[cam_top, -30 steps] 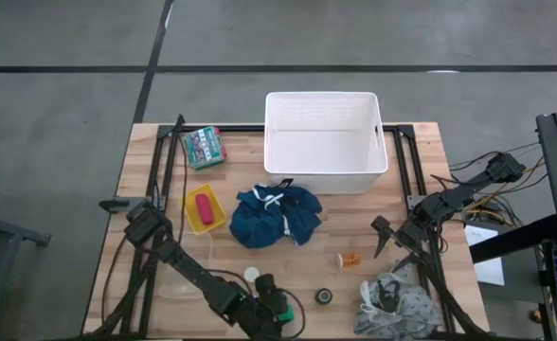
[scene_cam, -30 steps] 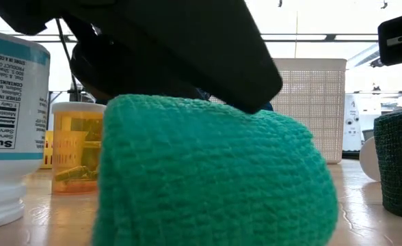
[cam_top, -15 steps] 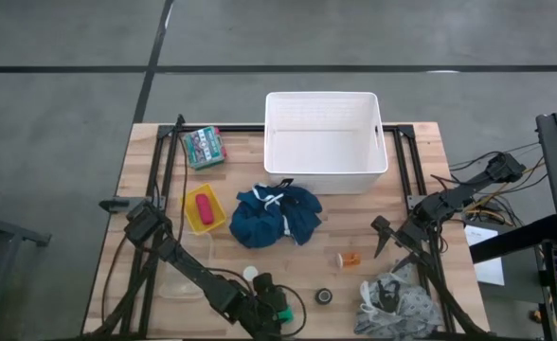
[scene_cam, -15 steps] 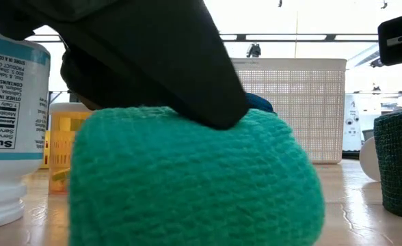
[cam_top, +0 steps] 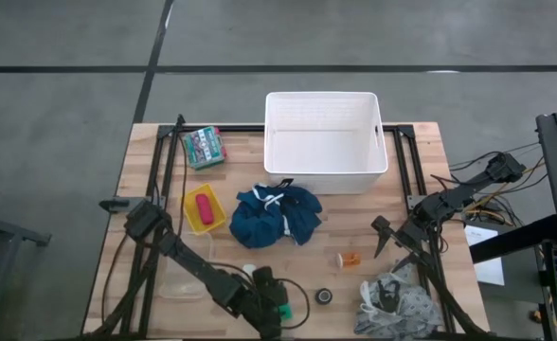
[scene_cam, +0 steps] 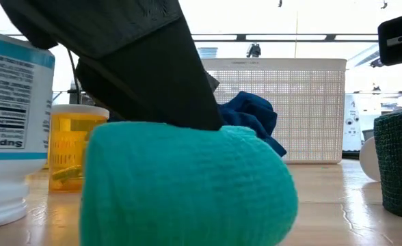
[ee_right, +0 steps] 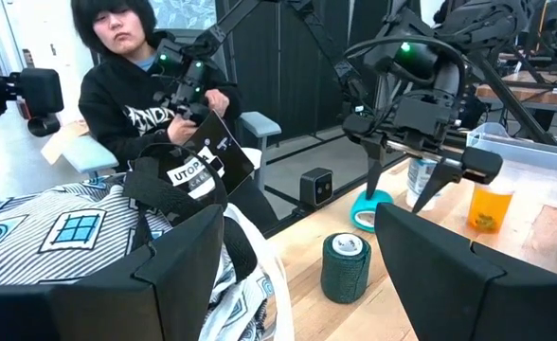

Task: Pick & place medical supplies in basket/bin
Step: Put the blue bandage into the yellow bin, then put the black bandage into the yellow bin

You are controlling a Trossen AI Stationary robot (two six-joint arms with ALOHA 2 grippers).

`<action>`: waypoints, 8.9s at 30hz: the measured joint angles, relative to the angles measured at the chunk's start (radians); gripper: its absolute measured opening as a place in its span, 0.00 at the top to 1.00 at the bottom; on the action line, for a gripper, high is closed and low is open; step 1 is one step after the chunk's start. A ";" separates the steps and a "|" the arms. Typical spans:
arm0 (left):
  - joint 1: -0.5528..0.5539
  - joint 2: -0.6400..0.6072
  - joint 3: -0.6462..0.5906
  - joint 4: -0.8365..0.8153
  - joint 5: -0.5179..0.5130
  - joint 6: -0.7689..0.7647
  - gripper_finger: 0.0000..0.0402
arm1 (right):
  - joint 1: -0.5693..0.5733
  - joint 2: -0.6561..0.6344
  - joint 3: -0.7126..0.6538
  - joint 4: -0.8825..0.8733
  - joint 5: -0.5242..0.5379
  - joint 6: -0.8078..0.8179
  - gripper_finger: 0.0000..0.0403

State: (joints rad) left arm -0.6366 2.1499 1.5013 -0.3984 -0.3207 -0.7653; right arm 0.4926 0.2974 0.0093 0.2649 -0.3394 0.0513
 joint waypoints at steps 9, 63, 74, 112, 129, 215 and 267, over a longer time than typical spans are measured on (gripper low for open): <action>0.012 -0.009 -0.001 -0.033 0.000 0.000 0.31 | 0.000 0.000 0.000 0.000 0.000 0.000 0.33; -0.049 0.000 -0.035 0.065 0.057 -0.096 0.59 | 0.000 0.000 0.000 0.000 0.000 0.000 0.33; -0.049 -0.007 -0.023 0.052 0.062 -0.092 0.62 | 0.000 0.000 0.000 0.000 0.000 0.000 0.33; 0.008 -0.600 -0.081 -0.787 -0.158 -0.962 0.62 | 0.000 0.000 0.000 0.000 0.000 0.000 0.33; 0.185 -0.946 -0.415 -0.934 -0.094 -1.255 0.62 | 0.000 0.001 0.000 0.000 0.000 0.000 0.33; 0.601 -0.878 -0.770 -0.705 0.104 -1.168 0.40 | 0.000 -0.001 0.000 0.000 0.000 0.000 0.33; 0.571 -0.876 -0.558 -0.090 -0.301 0.289 0.41 | 0.000 0.000 0.000 0.000 0.000 0.000 0.33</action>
State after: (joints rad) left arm -0.0658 1.2736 0.9428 -0.4885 -0.6218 -0.4763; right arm 0.4927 0.2970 0.0093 0.2649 -0.3394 0.0512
